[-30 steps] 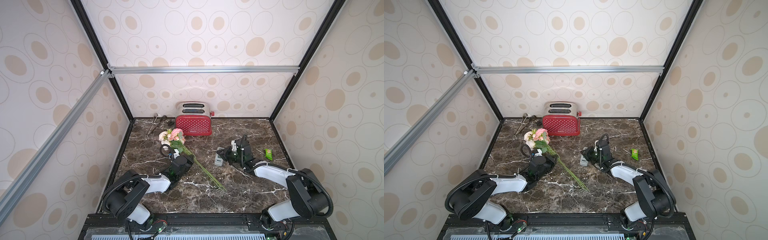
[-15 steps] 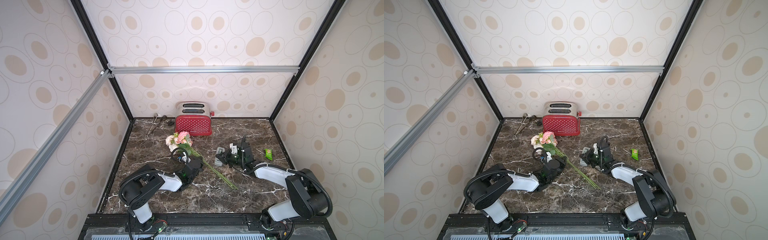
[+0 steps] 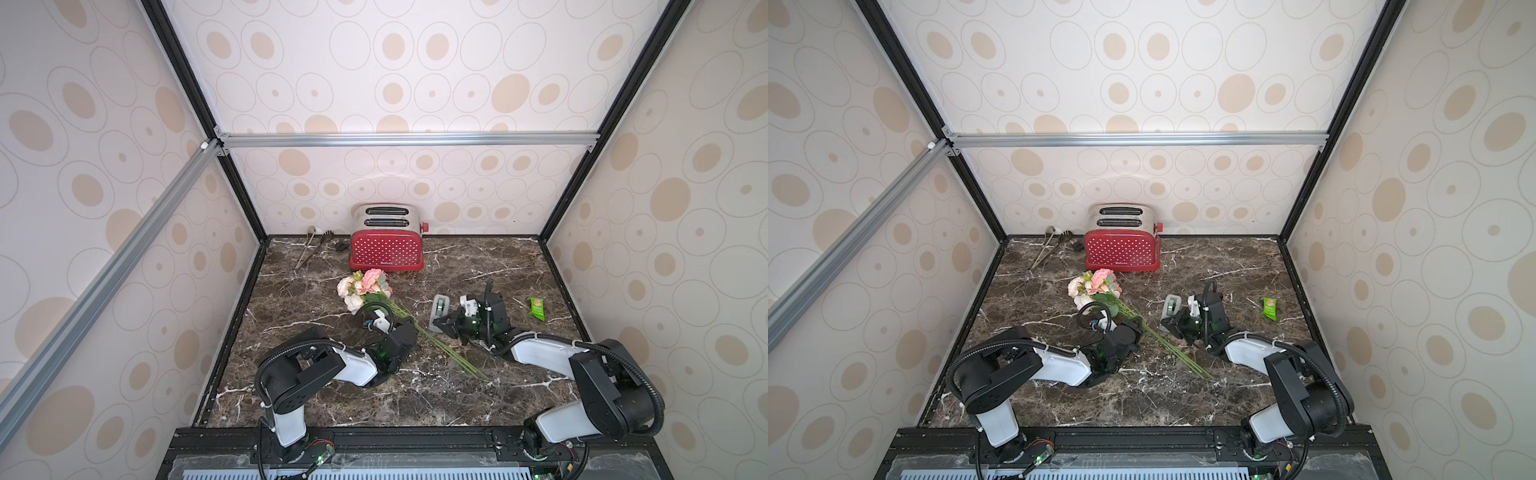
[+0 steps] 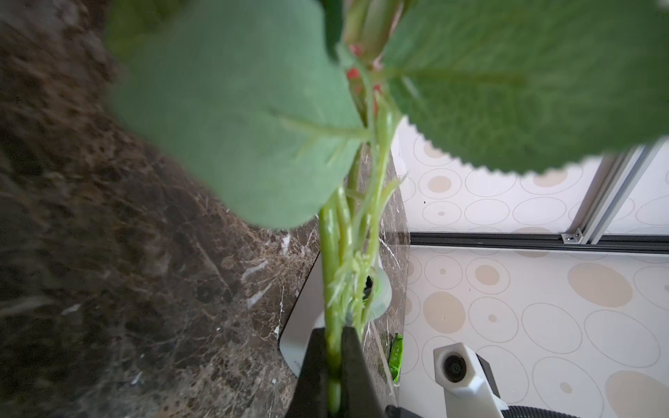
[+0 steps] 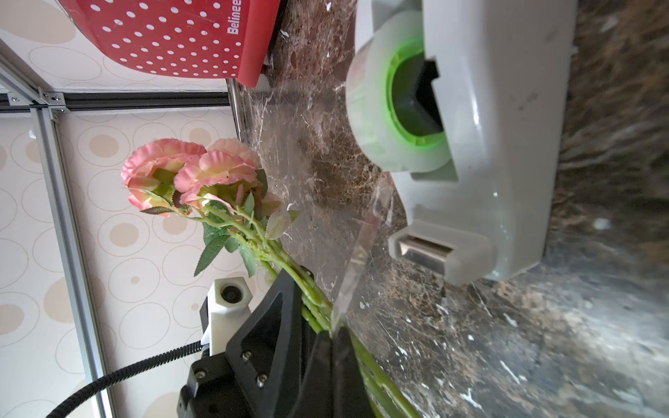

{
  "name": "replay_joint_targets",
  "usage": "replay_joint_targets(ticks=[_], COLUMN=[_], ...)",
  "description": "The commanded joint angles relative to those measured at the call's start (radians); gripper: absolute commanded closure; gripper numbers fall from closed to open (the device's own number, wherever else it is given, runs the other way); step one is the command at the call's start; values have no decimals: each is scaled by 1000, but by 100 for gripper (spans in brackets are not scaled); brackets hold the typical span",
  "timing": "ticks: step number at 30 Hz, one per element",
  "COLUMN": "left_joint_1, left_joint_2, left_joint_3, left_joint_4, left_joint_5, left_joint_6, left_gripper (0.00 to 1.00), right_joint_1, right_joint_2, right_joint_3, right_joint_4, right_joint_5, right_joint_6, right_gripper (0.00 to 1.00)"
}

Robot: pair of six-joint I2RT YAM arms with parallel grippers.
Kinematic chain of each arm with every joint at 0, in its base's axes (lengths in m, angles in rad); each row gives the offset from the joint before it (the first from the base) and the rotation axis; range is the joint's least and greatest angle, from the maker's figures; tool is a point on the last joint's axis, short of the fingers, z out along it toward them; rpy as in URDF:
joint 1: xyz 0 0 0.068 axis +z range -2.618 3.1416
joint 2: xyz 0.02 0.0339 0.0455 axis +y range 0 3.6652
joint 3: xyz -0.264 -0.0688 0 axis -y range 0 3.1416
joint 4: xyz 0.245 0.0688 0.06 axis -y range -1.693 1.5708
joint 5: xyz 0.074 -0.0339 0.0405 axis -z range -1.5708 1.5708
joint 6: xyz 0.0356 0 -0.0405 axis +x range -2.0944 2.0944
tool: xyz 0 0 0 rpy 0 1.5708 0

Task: Wrap bouquets with tape
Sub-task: Stick the tape to the bouquet.

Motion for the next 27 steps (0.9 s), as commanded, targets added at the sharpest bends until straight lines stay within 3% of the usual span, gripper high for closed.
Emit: replay_joint_targets(ticks=[1, 17, 27], left_joint_1=[-21, -77, -89], left_joint_2=[32, 119, 130], left_joint_3=[53, 143, 175], left_joint_4=[0, -66, -100], left_joint_5=[-69, -126, -172], left_joint_6=[-37, -201, -225], left_gripper=[100, 100, 100], right_joint_1=[0, -5, -5], right_joint_2=[14, -9, -13], right_joint_3=[-3, -1, -1], right_joint_4=[32, -58, -92], right_joint_5=[-60, -70, -89], right_joint_6=[-4, -63, -95], right_gripper=[100, 99, 97])
